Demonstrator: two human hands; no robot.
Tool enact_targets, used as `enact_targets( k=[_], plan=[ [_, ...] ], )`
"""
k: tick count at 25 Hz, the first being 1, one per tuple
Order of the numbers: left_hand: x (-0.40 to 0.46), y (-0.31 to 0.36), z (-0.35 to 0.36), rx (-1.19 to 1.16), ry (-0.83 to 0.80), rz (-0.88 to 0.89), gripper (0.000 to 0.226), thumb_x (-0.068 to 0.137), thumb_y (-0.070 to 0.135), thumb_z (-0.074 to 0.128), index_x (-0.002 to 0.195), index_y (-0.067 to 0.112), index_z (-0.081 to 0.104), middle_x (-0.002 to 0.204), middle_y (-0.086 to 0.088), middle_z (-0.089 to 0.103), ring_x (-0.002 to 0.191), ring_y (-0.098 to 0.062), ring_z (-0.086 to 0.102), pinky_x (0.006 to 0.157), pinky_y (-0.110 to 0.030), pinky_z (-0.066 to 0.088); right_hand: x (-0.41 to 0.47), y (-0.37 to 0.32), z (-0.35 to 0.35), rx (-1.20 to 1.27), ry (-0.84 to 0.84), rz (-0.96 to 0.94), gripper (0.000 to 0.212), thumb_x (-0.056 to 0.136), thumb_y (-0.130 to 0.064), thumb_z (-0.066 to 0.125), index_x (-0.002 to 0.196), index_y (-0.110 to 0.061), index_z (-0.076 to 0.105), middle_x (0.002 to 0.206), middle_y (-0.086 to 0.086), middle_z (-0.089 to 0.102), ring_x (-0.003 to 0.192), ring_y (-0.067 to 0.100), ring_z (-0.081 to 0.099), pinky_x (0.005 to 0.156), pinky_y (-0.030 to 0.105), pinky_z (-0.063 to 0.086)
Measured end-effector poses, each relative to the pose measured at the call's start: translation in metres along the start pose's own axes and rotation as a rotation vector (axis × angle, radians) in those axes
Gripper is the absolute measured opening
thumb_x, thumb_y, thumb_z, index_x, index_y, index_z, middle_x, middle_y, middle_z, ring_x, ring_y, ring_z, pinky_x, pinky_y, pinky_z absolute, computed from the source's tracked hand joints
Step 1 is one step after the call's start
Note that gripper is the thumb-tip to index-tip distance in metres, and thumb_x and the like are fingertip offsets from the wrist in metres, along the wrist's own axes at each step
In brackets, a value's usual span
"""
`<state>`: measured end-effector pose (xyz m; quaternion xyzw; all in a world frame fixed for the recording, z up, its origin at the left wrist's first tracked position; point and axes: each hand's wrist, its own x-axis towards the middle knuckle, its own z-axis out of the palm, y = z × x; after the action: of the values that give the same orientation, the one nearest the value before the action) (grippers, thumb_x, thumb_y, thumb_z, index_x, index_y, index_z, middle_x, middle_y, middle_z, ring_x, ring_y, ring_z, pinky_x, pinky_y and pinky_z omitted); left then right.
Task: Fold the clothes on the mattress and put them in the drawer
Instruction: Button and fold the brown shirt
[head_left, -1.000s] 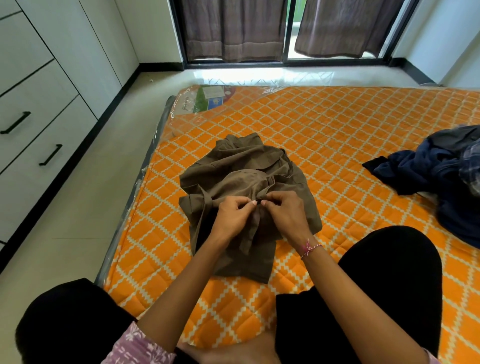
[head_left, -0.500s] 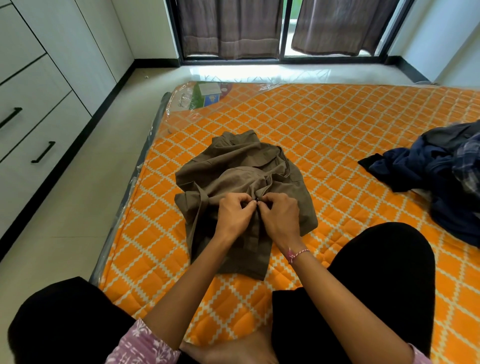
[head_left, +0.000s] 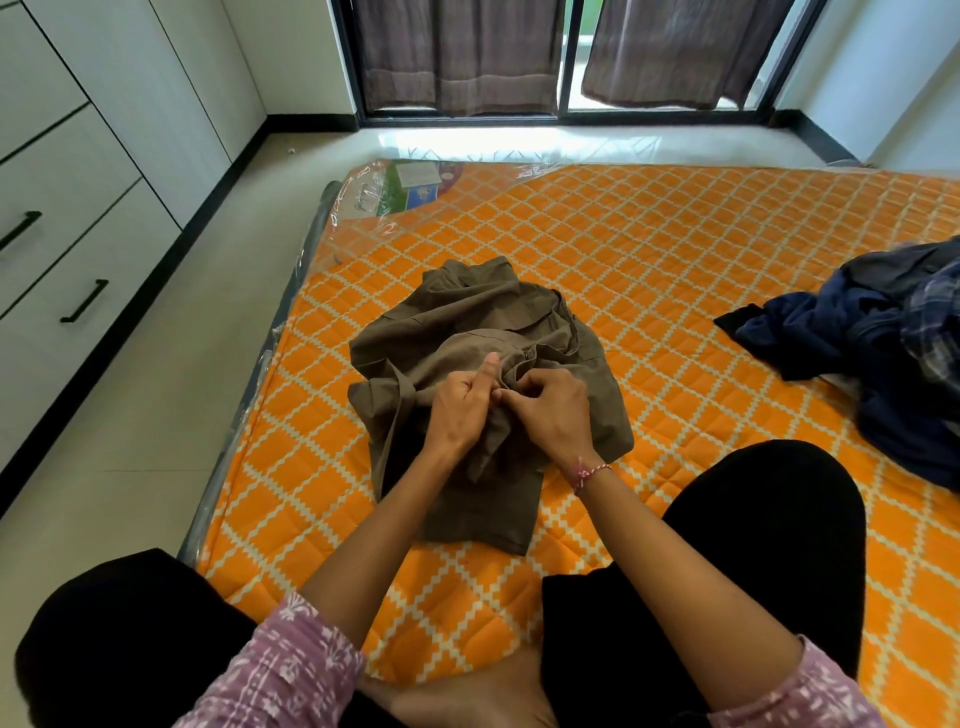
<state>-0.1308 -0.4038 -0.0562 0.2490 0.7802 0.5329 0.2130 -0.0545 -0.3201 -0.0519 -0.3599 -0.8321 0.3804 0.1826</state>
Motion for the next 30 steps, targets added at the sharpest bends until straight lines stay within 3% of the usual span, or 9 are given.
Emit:
enact_targets(
  k=[5, 8, 10, 14, 16, 18, 21, 26, 30],
  plan=[
    [0.013, -0.011, 0.000, -0.068, -0.011, -0.025, 0.054, 0.100, 0.039, 0.039, 0.056, 0.012, 0.056, 0.046, 0.000, 0.051, 0.042, -0.005, 0.048, 0.056, -0.020, 0.044, 0.009, 0.009, -0.004, 0.391, -0.222, 0.157, 0.020, 0.082, -0.019, 0.072, 0.063, -0.019, 0.066, 0.056, -0.008, 0.058, 0.049, -0.002, 0.052, 0.048, 0.012, 0.034],
    [0.017, -0.013, -0.001, 0.183, 0.038, 0.128, 0.039, 0.096, 0.030, 0.052, 0.063, 0.013, 0.060, 0.055, -0.003, 0.057, 0.052, -0.012, 0.055, 0.058, -0.033, 0.050, 0.009, 0.010, -0.002, 0.289, -0.175, 0.110, 0.022, 0.084, -0.017, 0.069, 0.062, -0.018, 0.065, 0.059, -0.003, 0.059, 0.052, 0.002, 0.051, 0.049, 0.013, 0.035],
    [0.023, -0.007, -0.004, 0.319, 0.145, 0.217, 0.023, 0.094, 0.026, 0.057, 0.075, 0.013, 0.064, 0.067, 0.001, 0.062, 0.062, -0.011, 0.059, 0.058, -0.028, 0.050, 0.011, 0.009, -0.004, 0.246, -0.234, 0.080, 0.023, 0.084, -0.017, 0.069, 0.062, -0.019, 0.063, 0.059, -0.003, 0.058, 0.053, 0.003, 0.050, 0.049, 0.014, 0.036],
    [0.059, -0.001, -0.013, 0.553, 0.193, 0.338, 0.014, 0.091, 0.024, 0.060, 0.098, 0.014, 0.065, 0.094, -0.001, 0.062, 0.087, -0.014, 0.059, 0.076, -0.028, 0.049, 0.025, 0.001, -0.016, -0.097, -0.898, 0.099, 0.019, 0.084, -0.028, 0.070, 0.068, -0.023, 0.062, 0.066, -0.005, 0.061, 0.058, 0.003, 0.058, 0.052, 0.017, 0.045],
    [0.084, -0.007, -0.017, 0.682, 0.115, 0.309, 0.026, 0.091, 0.028, 0.058, 0.113, 0.015, 0.062, 0.110, -0.005, 0.060, 0.104, -0.020, 0.056, 0.092, -0.036, 0.046, 0.044, 0.000, -0.022, -0.084, -0.784, 0.115, 0.017, 0.087, -0.024, 0.066, 0.072, -0.017, 0.064, 0.068, -0.003, 0.065, 0.066, 0.010, 0.065, 0.056, 0.019, 0.049],
    [0.107, -0.012, -0.019, 0.846, 0.066, 0.232, 0.043, 0.092, 0.034, 0.057, 0.130, 0.016, 0.050, 0.127, -0.008, 0.051, 0.120, -0.024, 0.048, 0.101, -0.040, 0.039, 0.077, 0.006, -0.027, -0.089, -0.357, 0.088, 0.021, 0.088, -0.015, 0.061, 0.070, -0.004, 0.067, 0.069, 0.011, 0.067, 0.073, 0.027, 0.067, 0.056, 0.025, 0.046],
    [0.141, -0.017, -0.026, 0.902, 0.140, 0.016, 0.056, 0.095, 0.043, 0.048, 0.140, 0.011, 0.036, 0.143, -0.015, 0.035, 0.133, -0.032, 0.032, 0.107, -0.048, 0.028, 0.132, 0.022, -0.029, -0.238, -0.032, 0.094, 0.030, 0.089, -0.024, 0.061, 0.103, 0.003, 0.065, 0.097, 0.021, 0.066, 0.088, 0.036, 0.061, 0.068, 0.037, 0.048],
    [0.202, -0.043, -0.056, 0.691, -0.021, -0.438, 0.080, 0.090, 0.060, 0.048, 0.145, 0.006, 0.028, 0.148, -0.018, 0.032, 0.134, -0.037, 0.032, 0.107, -0.049, 0.027, 0.193, 0.050, -0.008, -0.136, -0.285, 0.275, 0.077, 0.088, -0.045, 0.063, 0.144, -0.004, 0.029, 0.135, 0.019, 0.048, 0.119, 0.037, 0.050, 0.089, 0.040, 0.045],
    [0.235, -0.049, -0.043, 0.476, -0.038, -0.208, 0.054, 0.086, 0.054, 0.059, 0.110, 0.006, 0.059, 0.112, -0.015, 0.061, 0.104, -0.034, 0.057, 0.085, -0.040, 0.044, 0.208, 0.048, 0.023, 0.038, -0.569, 0.178, 0.048, 0.090, -0.045, 0.058, 0.128, -0.014, 0.057, 0.131, 0.009, 0.057, 0.121, 0.030, 0.052, 0.101, 0.040, 0.042]
  ],
)
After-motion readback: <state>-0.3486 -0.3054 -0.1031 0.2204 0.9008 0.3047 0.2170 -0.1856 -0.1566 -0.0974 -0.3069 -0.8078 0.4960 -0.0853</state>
